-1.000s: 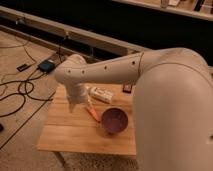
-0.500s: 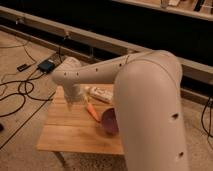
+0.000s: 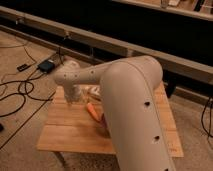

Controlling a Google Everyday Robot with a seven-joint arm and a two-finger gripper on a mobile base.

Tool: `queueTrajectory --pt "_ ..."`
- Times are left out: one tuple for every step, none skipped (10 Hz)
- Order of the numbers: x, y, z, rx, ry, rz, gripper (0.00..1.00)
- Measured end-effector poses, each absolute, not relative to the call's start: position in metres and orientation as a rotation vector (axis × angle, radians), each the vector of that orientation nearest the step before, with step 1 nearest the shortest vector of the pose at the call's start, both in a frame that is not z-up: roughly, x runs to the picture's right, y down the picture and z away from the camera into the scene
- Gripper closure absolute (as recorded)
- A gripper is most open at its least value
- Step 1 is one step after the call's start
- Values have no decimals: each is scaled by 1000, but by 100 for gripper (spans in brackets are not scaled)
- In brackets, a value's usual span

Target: Place the white sponge in the ceramic cup

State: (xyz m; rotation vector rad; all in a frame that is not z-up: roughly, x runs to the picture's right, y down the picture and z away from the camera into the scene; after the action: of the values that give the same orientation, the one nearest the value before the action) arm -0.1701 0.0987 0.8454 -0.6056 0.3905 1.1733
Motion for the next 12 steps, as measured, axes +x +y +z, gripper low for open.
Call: queueTrajectory --pt "-173 95 853 -609 380 1170 35" --pt "-178 90 862 -610 367 1163 35" --pt "-181 83 870 -608 354 1154 35" --pt "-181 78 875 -605 349 1146 35" --pt "-180 69 884 -602 343 1137 35" --pt "-180 63 889 -599 336 1131 35" --pt "-181 56 896 -595 328 1122 35" --pt "-180 50 905 -594 321 1113 35" --pt "-179 47 911 -597 313 1109 35" --pt "-180 45 917 -603 307 1102 35" --pt "-181 46 922 -613 301 1093 35" --pt "-182 47 927 -622 299 1088 35"
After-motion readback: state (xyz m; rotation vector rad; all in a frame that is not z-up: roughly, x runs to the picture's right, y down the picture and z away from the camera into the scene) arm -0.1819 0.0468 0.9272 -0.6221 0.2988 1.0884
